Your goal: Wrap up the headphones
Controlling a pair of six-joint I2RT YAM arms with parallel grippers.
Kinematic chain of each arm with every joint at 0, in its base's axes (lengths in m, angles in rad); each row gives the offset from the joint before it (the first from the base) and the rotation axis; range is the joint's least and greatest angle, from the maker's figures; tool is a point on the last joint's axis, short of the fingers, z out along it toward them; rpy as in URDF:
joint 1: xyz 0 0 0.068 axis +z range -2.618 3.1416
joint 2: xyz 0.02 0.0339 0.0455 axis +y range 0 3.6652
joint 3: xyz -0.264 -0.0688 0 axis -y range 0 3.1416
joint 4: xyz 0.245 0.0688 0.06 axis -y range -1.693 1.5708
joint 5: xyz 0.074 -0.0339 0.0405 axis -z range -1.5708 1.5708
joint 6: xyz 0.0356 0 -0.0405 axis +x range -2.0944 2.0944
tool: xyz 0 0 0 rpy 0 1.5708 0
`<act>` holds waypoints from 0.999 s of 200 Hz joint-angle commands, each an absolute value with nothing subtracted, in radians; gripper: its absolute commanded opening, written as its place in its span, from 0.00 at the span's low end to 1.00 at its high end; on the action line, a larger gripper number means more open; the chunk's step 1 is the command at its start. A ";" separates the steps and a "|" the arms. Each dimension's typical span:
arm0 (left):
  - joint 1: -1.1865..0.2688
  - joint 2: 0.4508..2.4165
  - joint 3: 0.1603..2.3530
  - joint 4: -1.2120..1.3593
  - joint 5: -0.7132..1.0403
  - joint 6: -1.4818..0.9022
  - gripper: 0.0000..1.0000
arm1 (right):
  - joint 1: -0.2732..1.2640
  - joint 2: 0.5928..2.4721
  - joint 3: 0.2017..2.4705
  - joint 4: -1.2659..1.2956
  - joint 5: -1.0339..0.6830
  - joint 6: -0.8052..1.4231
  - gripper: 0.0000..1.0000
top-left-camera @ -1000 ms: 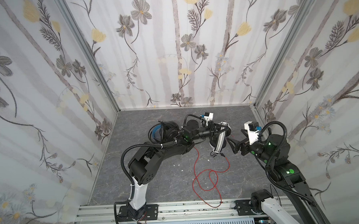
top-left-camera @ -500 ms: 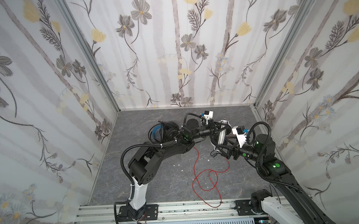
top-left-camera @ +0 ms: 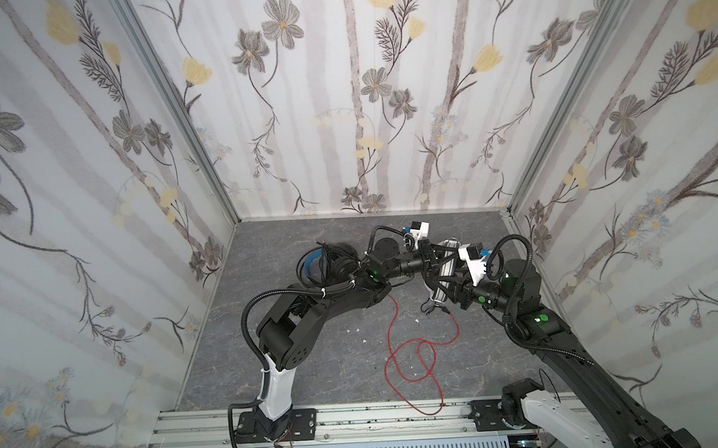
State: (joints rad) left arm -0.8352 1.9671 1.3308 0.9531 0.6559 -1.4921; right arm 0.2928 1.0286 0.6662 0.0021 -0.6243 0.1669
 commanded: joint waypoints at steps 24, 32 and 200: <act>-0.843 1.969 1.340 1.027 0.642 -1.476 0.12 | 0.297 1.037 0.676 0.048 -0.627 0.172 0.08; -0.843 1.964 1.332 1.032 0.635 -1.474 0.31 | 0.295 1.037 0.681 0.043 -0.627 0.173 0.06; -0.871 1.211 0.914 -0.452 0.011 -0.787 1.00 | 0.465 1.454 0.987 -0.340 -0.080 0.400 0.00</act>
State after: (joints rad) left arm -0.8562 1.2930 1.0119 -0.2504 0.1532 -0.8196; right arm 0.3965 1.4052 0.9646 -0.4065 -0.1051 0.2897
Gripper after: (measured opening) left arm 0.997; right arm 0.070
